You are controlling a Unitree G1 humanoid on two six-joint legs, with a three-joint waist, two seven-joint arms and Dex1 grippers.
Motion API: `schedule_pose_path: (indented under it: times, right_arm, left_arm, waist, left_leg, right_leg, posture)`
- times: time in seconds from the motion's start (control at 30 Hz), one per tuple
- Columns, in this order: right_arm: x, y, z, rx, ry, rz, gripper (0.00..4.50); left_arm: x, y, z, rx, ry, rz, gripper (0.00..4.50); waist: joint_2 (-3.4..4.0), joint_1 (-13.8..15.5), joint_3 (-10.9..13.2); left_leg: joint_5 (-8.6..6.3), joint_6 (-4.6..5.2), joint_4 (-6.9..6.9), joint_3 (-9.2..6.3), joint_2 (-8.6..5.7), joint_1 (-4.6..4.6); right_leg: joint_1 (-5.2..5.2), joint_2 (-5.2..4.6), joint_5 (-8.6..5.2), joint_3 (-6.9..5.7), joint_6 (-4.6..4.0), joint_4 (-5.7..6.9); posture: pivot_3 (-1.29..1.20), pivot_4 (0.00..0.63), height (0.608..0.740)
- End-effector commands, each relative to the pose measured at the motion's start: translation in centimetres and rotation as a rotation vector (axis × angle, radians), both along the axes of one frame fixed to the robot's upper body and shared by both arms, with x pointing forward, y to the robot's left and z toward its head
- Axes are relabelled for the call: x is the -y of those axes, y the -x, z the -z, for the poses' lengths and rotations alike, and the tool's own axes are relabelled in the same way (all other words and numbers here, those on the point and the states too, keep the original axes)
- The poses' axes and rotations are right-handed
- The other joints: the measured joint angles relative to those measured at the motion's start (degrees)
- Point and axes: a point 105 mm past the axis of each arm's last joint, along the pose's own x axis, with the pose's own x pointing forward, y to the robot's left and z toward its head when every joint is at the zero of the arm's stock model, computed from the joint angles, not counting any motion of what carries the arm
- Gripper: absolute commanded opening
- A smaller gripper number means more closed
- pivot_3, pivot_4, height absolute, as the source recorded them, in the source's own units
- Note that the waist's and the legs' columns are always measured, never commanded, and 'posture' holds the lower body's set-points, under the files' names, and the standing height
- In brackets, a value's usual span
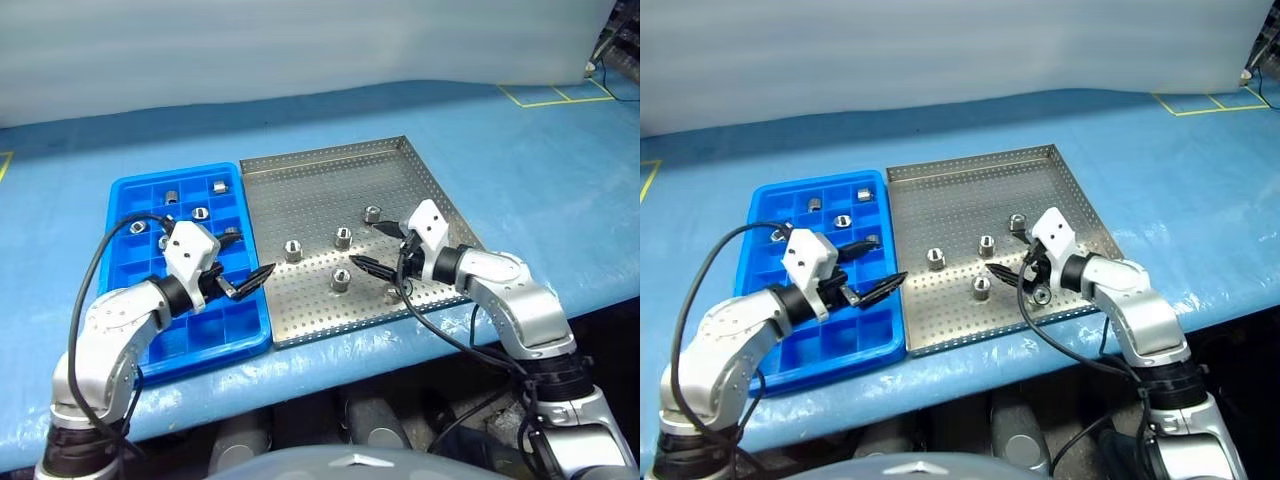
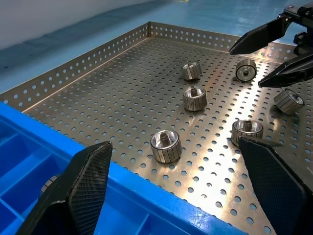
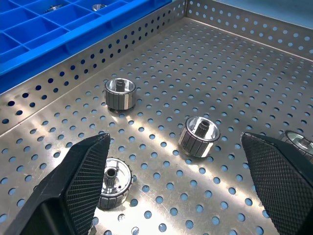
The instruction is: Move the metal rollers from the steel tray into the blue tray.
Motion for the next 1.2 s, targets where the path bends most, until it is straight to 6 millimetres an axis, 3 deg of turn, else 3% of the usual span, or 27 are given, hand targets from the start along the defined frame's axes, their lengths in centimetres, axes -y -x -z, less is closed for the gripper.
schedule_pose_path:
  times: [0.03,0.83,1.2]
  right_arm:
    - [-0.2,0.2,-1.3,0.063,-0.024,0.011,4.50]
    - [-1.5,-0.2,-0.9,0.086,-0.055,0.036,4.50]
    - [-1.5,-0.3,-1.2,0.105,-0.059,0.050,4.50]
  left_arm:
    - [0.5,-0.2,-1.1,0.049,0.017,0.019,4.47]
    - [0.8,0.0,-0.8,0.033,0.011,-0.012,4.47]
    - [1.9,-1.5,-1.2,0.039,-0.061,0.016,4.47]
  waist:
    - [0.00,-0.3,0.0]
    - [0.01,-1.2,0.0]
    - [0.01,-1.2,0.0]
  left_leg:
    - [0.00,0.00,0.00,-0.01,0.00,0.00]
    - [0.00,0.00,0.00,0.00,0.01,0.02]
    - [0.00,0.00,0.01,-0.01,-0.01,0.02]
  right_leg:
    - [0.00,0.00,0.02,0.00,0.03,0.00]
    - [0.00,0.01,0.12,0.01,0.21,0.01]
    - [0.00,0.01,0.12,0.00,0.21,0.01]
  posture:
    - [-0.18,0.150,0.740]
    - [-0.16,0.150,0.740]
    - [-0.18,0.150,0.740]
